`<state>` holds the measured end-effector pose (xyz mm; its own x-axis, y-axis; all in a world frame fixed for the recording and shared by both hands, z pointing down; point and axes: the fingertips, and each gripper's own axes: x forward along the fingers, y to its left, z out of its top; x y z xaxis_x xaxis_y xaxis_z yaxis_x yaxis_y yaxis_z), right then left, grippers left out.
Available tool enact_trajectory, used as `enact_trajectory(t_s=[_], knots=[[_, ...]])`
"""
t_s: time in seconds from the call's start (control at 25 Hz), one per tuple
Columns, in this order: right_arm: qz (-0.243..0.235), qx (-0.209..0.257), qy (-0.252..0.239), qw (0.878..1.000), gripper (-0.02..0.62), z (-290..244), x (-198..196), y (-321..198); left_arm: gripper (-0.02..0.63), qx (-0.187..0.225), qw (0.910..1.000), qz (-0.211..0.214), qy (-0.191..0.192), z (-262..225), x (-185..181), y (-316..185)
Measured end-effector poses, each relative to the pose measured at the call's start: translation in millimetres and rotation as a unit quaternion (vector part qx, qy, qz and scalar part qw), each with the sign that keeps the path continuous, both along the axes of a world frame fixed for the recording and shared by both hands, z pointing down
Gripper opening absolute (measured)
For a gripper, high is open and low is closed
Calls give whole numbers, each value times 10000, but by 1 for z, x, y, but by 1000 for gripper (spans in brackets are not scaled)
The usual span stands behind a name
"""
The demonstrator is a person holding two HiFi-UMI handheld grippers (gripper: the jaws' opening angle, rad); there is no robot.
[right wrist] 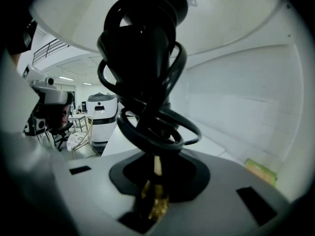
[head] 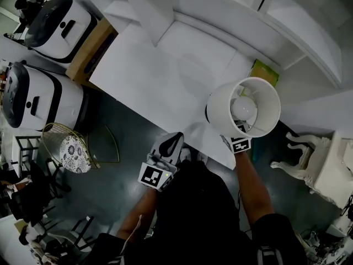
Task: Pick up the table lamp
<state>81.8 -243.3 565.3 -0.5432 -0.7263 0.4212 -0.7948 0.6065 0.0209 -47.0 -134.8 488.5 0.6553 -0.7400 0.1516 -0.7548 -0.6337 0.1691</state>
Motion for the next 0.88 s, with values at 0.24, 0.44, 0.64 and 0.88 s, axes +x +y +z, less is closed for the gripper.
enact_trajectory(t_s=[0.24,0.44,0.64,0.88], knots=[[-93,-23,37,9999,84,-22,-3,9,18,101,9999,29,65,-18,2,-1],[-124,-172,81,9997,84,-25,-5,22,18,144,9999,49,-32,-30,-5,-1],[-161,-45,13,9999,84,-47,-13,29,18,178,9998,10,-50,-36,-12,-3],[-169,13,25,9999,84,-67,-18,38,18,236,9996,47,-165,-38,-20,-14]])
